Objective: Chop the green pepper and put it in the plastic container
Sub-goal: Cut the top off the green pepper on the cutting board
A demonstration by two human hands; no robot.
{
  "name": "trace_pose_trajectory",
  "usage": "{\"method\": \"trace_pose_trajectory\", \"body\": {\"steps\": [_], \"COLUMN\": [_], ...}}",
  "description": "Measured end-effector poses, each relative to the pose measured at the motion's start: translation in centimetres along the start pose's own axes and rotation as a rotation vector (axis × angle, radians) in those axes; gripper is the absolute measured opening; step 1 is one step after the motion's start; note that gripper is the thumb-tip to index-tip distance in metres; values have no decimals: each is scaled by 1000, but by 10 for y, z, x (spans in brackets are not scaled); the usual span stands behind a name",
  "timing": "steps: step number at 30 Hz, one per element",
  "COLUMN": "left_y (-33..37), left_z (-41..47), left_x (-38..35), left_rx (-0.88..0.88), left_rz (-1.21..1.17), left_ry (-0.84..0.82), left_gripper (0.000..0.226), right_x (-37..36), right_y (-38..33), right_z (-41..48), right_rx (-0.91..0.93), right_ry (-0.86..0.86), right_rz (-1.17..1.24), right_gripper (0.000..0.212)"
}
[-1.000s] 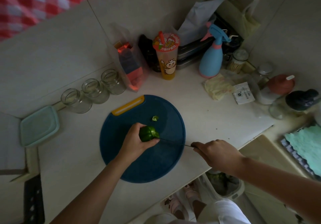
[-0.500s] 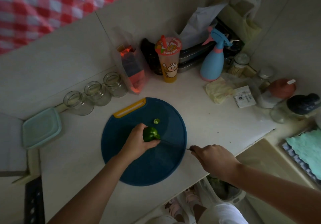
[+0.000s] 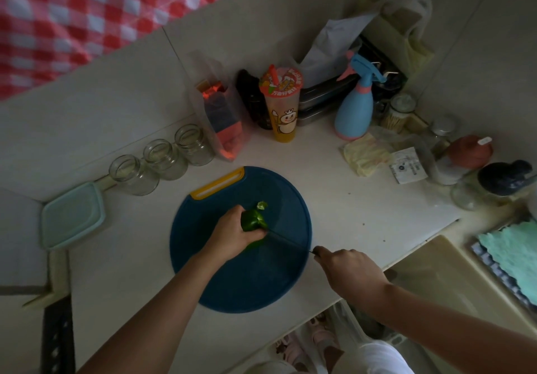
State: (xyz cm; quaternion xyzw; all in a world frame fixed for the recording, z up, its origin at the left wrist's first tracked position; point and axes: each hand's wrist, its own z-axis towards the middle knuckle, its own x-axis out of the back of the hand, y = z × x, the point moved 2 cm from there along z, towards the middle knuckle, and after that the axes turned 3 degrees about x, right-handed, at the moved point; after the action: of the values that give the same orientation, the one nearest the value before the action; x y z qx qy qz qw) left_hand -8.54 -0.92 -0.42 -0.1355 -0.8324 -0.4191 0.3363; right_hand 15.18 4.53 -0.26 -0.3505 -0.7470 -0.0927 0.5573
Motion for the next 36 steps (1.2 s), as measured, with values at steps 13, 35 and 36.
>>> {"method": "trace_pose_trajectory", "body": {"steps": [13,35,36], "left_y": [8,-17,-17], "left_z": [-4,-18,-21], "left_x": [-12,0,0], "left_rx": [74,15,1], "left_rz": [-38,-243,-252], "left_ry": [218,-3,-2], "left_gripper": [37,53,54], "right_x": [-2,18,18], "right_y": [-5,21,28], "right_z": [5,0,5], "right_rx": [-60,-76,-101], "right_ry": [2,112,123], "right_rz": [99,314,333], "right_gripper": [36,33,33]}}
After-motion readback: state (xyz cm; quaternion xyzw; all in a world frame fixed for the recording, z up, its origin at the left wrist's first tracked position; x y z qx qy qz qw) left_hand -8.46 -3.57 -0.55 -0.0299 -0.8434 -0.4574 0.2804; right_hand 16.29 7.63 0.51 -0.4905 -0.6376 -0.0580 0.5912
